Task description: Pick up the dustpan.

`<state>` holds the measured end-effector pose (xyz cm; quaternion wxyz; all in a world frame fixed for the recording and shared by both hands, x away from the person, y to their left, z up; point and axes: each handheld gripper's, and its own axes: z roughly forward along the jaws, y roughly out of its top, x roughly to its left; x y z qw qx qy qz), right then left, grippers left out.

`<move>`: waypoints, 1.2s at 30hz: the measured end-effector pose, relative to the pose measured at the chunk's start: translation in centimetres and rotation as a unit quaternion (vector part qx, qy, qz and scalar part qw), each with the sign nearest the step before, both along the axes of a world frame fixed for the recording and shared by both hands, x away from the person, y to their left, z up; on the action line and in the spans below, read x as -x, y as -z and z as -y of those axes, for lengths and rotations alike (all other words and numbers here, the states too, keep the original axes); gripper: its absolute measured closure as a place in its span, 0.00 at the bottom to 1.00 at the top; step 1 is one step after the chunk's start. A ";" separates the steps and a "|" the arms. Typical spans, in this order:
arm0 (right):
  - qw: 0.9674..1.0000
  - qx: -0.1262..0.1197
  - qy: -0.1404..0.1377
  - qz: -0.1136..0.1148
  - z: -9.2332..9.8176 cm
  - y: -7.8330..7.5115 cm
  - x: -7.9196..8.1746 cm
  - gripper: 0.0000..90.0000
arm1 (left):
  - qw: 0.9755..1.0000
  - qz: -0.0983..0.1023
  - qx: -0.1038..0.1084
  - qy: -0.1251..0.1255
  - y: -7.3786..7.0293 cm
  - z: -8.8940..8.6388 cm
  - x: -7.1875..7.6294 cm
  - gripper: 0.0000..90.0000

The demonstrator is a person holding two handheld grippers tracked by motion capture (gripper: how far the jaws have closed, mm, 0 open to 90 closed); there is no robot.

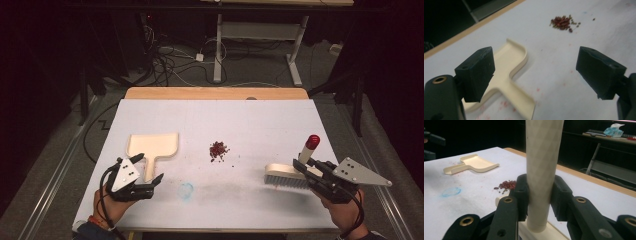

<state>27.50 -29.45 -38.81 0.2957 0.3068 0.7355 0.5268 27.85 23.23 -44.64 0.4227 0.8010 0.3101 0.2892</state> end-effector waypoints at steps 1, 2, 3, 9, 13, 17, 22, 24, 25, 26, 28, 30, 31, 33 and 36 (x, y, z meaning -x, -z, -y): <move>1.000 0.000 0.000 0.000 0.0 0.0 -0.1 0.78 | 1.000 -0.003 0.001 -0.009 0.3 -0.5 0.2 0.17; 1.000 -0.001 -0.001 0.000 0.0 0.0 -0.2 0.78 | 1.000 -0.016 0.004 -0.015 0.7 -0.9 0.4 0.17; 1.000 -0.001 -0.002 0.000 0.0 0.0 -0.2 0.78 | 1.000 -0.023 0.000 -0.017 0.9 -1.1 0.5 0.17; 1.000 0.003 0.004 0.010 -0.4 0.0 -0.1 0.78 | 0.997 -0.051 -0.002 -0.059 1.5 -1.9 1.2 0.22; 1.000 0.006 0.000 0.014 -0.8 -0.2 0.1 0.78 | 0.996 -0.057 -0.008 -0.074 1.5 -1.8 2.3 0.22; 1.000 0.012 -0.006 0.016 -1.1 -0.2 0.2 0.78 | 0.995 -0.064 -0.006 -0.072 1.4 -2.0 2.2 0.20; 1.000 0.010 -0.004 0.010 -1.1 -0.1 0.0 0.78 | 0.990 -0.114 0.005 -0.083 1.9 -1.7 -0.7 0.19; 1.000 0.010 -0.001 0.010 -1.0 -0.1 0.0 0.78 | 0.988 -0.132 0.001 -0.085 2.4 -1.3 -1.8 0.19; 1.000 0.010 -0.001 0.010 -1.0 -0.1 0.0 0.78 | 0.985 -0.149 0.001 -0.090 2.7 -1.0 -2.5 0.19; 1.000 0.013 -0.001 0.007 -1.0 -0.1 -0.1 0.78 | 0.978 -0.181 -0.003 -0.103 3.4 -0.6 -3.9 0.22; 1.000 0.015 0.000 0.007 -1.0 0.1 -0.1 0.78 | 0.971 -0.208 0.004 -0.116 4.0 -0.5 -5.1 0.29; 1.000 0.017 -0.001 0.007 -1.1 0.1 -0.1 0.78 | 0.968 -0.219 0.006 -0.120 4.3 -0.4 -5.7 0.29; 1.000 0.021 0.000 0.005 -1.1 0.2 0.0 0.78 | 0.967 -0.223 0.007 -0.120 4.5 -0.3 -6.0 0.37; 1.000 0.020 -0.001 0.004 -1.1 0.2 0.0 0.78 | 0.965 -0.229 0.011 -0.131 4.9 -0.2 -7.1 0.42; 1.000 0.017 -0.002 -0.004 -1.0 0.4 -0.1 0.78 | 0.962 -0.225 0.025 -0.152 5.0 -0.4 -7.7 0.54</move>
